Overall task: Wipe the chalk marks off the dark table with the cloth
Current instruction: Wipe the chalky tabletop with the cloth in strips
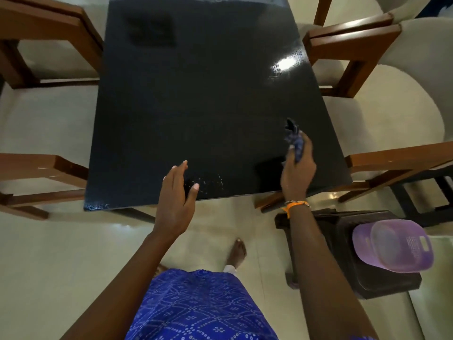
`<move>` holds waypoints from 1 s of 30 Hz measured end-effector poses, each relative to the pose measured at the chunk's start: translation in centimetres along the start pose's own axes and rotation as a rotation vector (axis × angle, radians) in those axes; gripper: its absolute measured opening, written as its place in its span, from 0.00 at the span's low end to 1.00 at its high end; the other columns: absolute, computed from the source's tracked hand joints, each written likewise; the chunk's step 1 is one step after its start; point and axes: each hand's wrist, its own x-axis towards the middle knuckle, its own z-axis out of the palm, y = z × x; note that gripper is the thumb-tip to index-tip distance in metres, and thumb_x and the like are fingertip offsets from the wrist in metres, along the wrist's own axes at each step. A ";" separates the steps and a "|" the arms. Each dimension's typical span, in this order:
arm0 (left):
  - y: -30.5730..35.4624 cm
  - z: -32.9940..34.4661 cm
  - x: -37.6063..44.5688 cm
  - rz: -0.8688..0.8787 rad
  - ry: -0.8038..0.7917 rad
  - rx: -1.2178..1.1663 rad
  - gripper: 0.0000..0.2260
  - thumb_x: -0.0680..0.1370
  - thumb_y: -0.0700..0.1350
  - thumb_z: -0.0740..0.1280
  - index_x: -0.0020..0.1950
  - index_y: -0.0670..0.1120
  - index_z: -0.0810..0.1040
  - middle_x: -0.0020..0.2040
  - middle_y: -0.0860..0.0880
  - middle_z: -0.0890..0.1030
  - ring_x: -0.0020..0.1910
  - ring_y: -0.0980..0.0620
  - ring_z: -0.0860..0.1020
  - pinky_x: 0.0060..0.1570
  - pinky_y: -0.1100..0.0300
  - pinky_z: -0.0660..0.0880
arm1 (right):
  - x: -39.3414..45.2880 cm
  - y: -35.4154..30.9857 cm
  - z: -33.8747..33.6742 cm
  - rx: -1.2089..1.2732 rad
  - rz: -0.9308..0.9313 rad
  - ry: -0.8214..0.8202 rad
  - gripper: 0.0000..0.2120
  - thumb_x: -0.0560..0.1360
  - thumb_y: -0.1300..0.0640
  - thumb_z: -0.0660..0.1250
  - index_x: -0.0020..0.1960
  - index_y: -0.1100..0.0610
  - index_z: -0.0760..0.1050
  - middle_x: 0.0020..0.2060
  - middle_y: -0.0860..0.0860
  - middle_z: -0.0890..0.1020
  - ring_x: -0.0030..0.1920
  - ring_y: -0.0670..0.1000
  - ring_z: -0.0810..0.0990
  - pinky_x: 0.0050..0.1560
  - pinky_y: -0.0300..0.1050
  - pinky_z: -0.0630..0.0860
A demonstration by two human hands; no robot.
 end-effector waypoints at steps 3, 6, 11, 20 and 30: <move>-0.3 0.6 -0.5 -0.002 -0.013 -0.001 0.25 0.79 0.46 0.59 0.74 0.46 0.55 0.73 0.44 0.64 0.73 0.47 0.59 0.71 0.44 0.60 | 2.5 3.4 -1.3 -0.218 0.013 -0.089 0.19 0.79 0.56 0.58 0.70 0.53 0.65 0.63 0.56 0.75 0.62 0.56 0.75 0.63 0.59 0.72; -0.7 0.6 -0.6 -0.015 -0.013 -0.018 0.25 0.80 0.48 0.57 0.75 0.47 0.53 0.72 0.45 0.64 0.72 0.48 0.60 0.71 0.43 0.60 | 1.0 4.9 0.4 -0.488 -0.080 -0.205 0.22 0.79 0.57 0.60 0.72 0.54 0.64 0.71 0.56 0.68 0.73 0.56 0.63 0.75 0.59 0.55; -1.8 -0.2 -0.6 -0.052 0.043 -0.086 0.23 0.80 0.47 0.56 0.74 0.46 0.56 0.68 0.47 0.67 0.67 0.51 0.64 0.64 0.58 0.61 | -6.3 3.0 5.4 -0.575 -0.303 -0.312 0.26 0.76 0.57 0.63 0.73 0.54 0.62 0.74 0.53 0.64 0.76 0.54 0.57 0.75 0.56 0.46; -8.7 -6.1 -2.9 -0.207 0.371 -0.087 0.16 0.80 0.47 0.56 0.67 0.45 0.67 0.51 0.50 0.71 0.53 0.53 0.68 0.54 0.55 0.66 | -20.0 -3.6 15.4 -0.302 -0.518 -0.478 0.24 0.73 0.57 0.64 0.69 0.54 0.69 0.71 0.54 0.70 0.73 0.56 0.63 0.73 0.59 0.51; -15.3 -14.5 -5.7 -0.675 0.328 -0.894 0.22 0.81 0.56 0.49 0.67 0.44 0.68 0.62 0.41 0.75 0.58 0.47 0.74 0.60 0.52 0.70 | -28.8 -10.6 23.1 -0.162 -0.547 -0.804 0.22 0.78 0.55 0.59 0.72 0.53 0.65 0.73 0.52 0.67 0.75 0.51 0.58 0.75 0.44 0.39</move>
